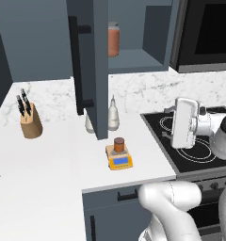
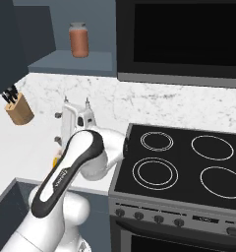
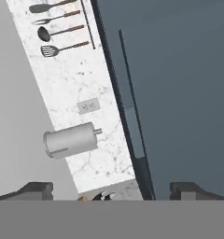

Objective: Pick the jam and place it on the digital scale for weighing, and close the cabinet.

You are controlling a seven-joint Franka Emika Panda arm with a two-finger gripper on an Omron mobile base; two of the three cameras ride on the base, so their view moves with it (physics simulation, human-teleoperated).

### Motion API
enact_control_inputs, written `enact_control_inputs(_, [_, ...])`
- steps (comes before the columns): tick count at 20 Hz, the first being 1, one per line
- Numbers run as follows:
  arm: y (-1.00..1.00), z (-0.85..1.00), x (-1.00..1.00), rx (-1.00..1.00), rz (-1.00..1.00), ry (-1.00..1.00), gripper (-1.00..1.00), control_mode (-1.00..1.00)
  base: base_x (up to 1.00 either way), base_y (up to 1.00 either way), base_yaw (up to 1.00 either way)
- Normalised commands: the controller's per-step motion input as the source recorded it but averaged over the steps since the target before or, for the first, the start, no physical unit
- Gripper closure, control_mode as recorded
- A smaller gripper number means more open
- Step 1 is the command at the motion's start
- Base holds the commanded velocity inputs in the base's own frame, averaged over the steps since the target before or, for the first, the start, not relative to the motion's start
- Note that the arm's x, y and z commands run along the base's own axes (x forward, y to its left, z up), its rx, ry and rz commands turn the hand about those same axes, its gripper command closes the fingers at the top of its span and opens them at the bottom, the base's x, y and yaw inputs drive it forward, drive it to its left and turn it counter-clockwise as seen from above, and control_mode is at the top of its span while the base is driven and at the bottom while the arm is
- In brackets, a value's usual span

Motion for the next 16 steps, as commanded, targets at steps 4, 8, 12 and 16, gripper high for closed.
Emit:
enact_control_inputs(4, [0.2,1.0,-1.0,-0.1,0.0,-0.5,-1.0,-1.0,0.0,0.0,0.0])
enact_control_inputs(8, [0.21,1.0,-1.0,-0.09,0.0,-0.39,-1.0,-1.0,0.0,0.0,0.0])
enact_control_inputs(12, [0.06,1.0,-1.0,-0.13,0.0,-0.31,-1.0,-1.0,0.0,0.0,0.0])
enact_control_inputs(16, [0.07,0.71,-1.0,-0.06,0.0,-0.35,-1.0,-1.0,0.0,0.0,0.0])
